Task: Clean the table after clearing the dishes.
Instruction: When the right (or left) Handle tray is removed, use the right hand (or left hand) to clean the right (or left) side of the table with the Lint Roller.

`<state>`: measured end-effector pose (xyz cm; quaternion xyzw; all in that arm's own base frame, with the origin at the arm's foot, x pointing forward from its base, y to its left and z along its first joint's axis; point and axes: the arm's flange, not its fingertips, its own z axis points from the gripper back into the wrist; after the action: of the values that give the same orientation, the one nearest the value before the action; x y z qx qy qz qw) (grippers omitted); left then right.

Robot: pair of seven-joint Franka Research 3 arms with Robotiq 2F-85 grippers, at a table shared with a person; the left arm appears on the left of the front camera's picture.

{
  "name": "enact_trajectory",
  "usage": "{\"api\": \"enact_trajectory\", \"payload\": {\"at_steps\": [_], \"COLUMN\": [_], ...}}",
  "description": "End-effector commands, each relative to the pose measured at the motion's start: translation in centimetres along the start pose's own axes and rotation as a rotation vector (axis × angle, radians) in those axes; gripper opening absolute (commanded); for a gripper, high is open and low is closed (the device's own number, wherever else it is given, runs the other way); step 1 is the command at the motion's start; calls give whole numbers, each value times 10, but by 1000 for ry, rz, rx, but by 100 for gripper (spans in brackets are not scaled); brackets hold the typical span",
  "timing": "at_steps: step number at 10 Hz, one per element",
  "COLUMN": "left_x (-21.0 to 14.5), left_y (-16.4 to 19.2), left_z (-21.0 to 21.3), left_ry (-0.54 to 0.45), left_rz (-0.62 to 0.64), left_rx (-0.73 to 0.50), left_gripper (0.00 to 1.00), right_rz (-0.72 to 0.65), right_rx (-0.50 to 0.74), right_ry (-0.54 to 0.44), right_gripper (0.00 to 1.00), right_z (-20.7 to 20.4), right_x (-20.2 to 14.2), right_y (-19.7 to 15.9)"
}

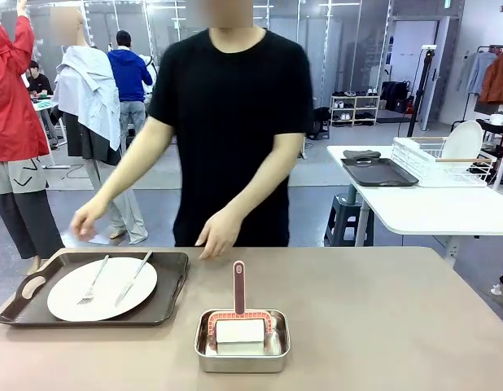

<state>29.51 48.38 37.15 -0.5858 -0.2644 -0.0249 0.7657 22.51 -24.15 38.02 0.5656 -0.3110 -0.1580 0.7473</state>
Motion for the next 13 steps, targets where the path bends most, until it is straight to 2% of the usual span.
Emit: {"api": "enact_trajectory", "payload": {"at_steps": [1,13], "left_x": [-5,-5], "left_y": [-1,-1], "left_z": [1,1], "left_ry": [2,2], "left_rz": [-5,-5], "left_rx": [19,19], "left_gripper": [100,100], "right_rz": [8,8], "right_rx": [16,16], "right_ry": [-10,-10], "right_gripper": [100,100], "right_z": [-3,-3], "right_x": [0,0], "right_y": [1,1]}}
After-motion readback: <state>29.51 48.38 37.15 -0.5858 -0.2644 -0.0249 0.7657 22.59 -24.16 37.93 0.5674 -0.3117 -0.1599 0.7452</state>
